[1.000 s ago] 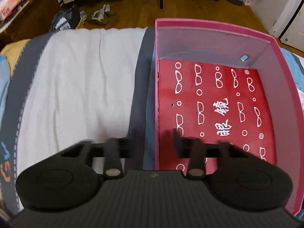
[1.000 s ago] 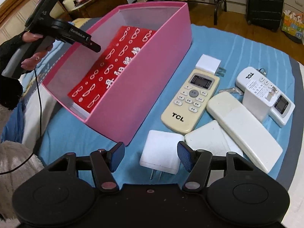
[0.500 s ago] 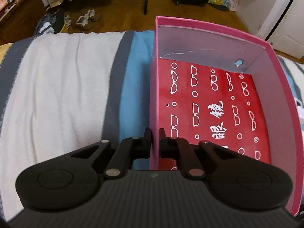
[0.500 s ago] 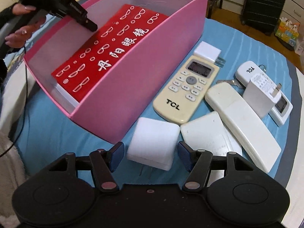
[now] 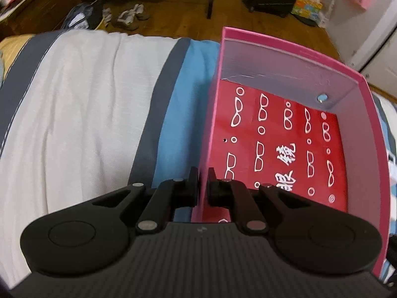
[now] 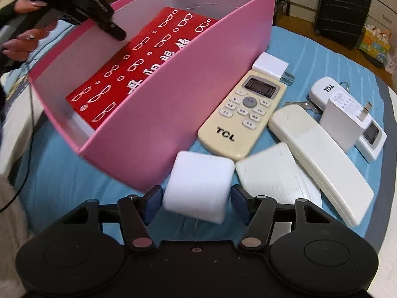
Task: Organize rigid objects
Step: 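Grasp the white square charger with the right tool while the left tool holds the box, then carry the charger into the pink box and open the right tool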
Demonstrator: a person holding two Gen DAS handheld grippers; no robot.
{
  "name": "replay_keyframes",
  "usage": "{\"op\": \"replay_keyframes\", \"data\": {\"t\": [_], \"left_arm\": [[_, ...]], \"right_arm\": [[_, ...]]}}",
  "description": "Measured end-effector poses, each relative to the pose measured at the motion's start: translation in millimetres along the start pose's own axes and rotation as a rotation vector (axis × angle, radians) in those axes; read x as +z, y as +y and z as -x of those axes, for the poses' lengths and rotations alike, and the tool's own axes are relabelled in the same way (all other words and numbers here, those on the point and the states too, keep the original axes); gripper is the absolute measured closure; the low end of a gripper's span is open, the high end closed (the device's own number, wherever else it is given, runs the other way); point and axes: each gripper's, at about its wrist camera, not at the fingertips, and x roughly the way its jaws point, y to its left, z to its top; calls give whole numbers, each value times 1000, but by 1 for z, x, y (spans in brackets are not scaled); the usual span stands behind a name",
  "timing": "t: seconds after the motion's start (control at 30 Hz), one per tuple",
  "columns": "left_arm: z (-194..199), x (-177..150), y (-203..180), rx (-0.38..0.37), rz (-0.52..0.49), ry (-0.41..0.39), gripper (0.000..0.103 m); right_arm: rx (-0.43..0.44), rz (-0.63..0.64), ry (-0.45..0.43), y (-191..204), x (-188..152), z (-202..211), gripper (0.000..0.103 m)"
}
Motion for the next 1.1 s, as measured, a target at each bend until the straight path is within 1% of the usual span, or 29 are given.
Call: {"op": "replay_keyframes", "data": {"t": [0.1, 0.2, 0.3, 0.47, 0.53, 0.67, 0.8, 0.93, 1.03, 1.1], "left_arm": [[3, 1, 5, -19, 27, -5, 98], [5, -2, 3, -28, -16, -17, 98], [5, -5, 2, -32, -49, -22, 97], [6, -9, -3, -28, -136, -40, 97], [6, -11, -1, -35, -149, -41, 97], [7, -13, 6, -68, -144, -31, 97], [7, -15, 9, -85, -147, -25, 97], [8, -18, 7, -75, -155, -20, 97], [12, -25, 6, -70, -176, -11, 97], [14, -29, 9, -84, -181, -9, 96]], "right_arm": [[-8, -11, -5, 0, 5, -8, 38], [4, -24, -4, -4, 5, -4, 39], [19, -82, 4, -13, 6, -2, 39], [44, -158, -9, -26, 12, 16, 39], [48, -180, -27, -31, 17, 27, 39], [48, -213, -70, -38, 26, 53, 39], [48, -234, -131, -38, 42, 80, 39], [88, -219, -168, -32, 68, 106, 39], [146, -178, -155, -18, 94, 115, 39], [195, -147, -116, -1, 111, 108, 39]]}}
